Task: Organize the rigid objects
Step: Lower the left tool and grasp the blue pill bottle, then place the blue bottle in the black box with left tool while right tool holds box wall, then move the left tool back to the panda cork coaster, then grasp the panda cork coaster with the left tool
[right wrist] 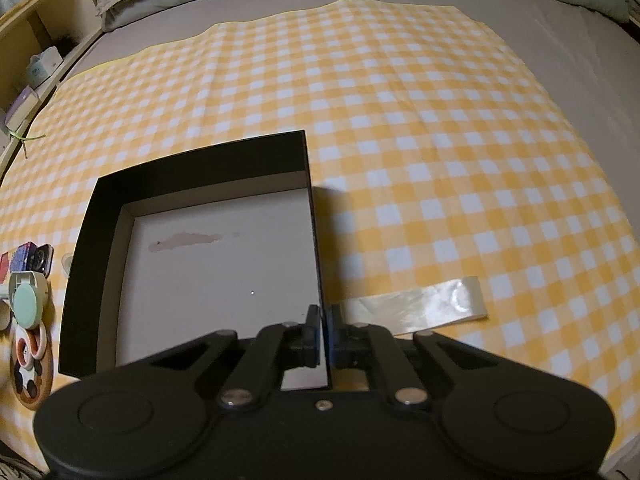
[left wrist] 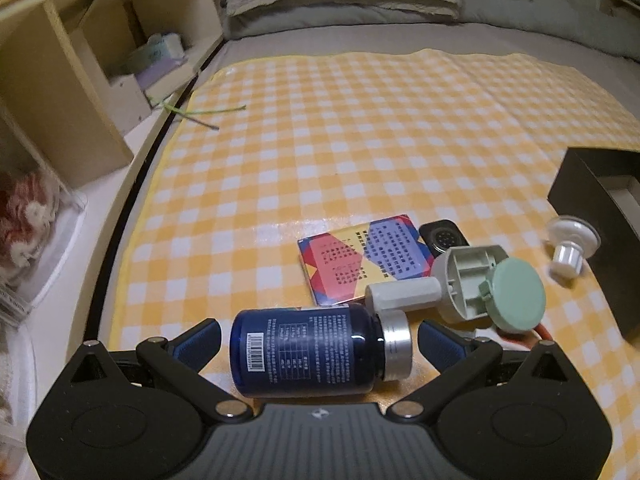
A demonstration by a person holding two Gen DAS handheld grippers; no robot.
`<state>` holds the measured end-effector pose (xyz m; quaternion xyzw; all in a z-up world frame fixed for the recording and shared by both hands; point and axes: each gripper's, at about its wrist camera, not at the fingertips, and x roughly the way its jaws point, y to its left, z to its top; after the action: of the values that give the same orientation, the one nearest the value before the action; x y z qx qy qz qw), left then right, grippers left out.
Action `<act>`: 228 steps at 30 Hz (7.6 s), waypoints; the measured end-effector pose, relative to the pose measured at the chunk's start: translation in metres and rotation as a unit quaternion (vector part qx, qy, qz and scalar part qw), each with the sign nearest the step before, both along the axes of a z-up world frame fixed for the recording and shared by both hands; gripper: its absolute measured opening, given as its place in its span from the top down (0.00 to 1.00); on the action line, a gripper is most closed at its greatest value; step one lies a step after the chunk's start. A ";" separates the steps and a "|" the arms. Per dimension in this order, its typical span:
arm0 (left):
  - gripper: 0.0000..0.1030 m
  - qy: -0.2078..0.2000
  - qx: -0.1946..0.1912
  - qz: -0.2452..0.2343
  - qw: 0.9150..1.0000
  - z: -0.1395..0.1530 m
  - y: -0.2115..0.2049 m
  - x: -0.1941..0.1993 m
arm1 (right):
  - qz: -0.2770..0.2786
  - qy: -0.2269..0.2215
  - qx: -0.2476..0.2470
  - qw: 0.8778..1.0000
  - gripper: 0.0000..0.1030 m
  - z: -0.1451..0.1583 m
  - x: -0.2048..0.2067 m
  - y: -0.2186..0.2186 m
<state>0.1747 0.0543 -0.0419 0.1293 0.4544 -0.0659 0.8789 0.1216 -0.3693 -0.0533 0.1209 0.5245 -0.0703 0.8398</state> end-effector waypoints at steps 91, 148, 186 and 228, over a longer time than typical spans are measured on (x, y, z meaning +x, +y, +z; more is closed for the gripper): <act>0.11 0.101 -0.221 -0.082 0.967 -0.011 -0.332 0.036 | 0.039 0.009 -0.004 0.999 0.96 -0.002 -0.001 0.005; 0.00 -0.005 -0.174 -0.115 0.978 0.050 -0.159 -0.029 | 0.035 0.003 0.003 0.999 0.96 -0.002 -0.006 0.003; 0.05 0.086 -0.066 -0.091 0.990 -0.032 -0.081 -0.051 | 0.019 0.008 0.011 1.000 0.96 -0.001 -0.005 0.004; 0.05 0.168 -0.380 0.021 0.910 0.019 -0.100 -0.040 | 0.020 0.007 0.015 1.000 0.96 -0.001 -0.005 0.004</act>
<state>0.1347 -0.0457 -0.0229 -0.2367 0.5384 -0.2352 0.7738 0.1162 -0.3649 -0.0548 0.1223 0.5337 -0.0460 0.8355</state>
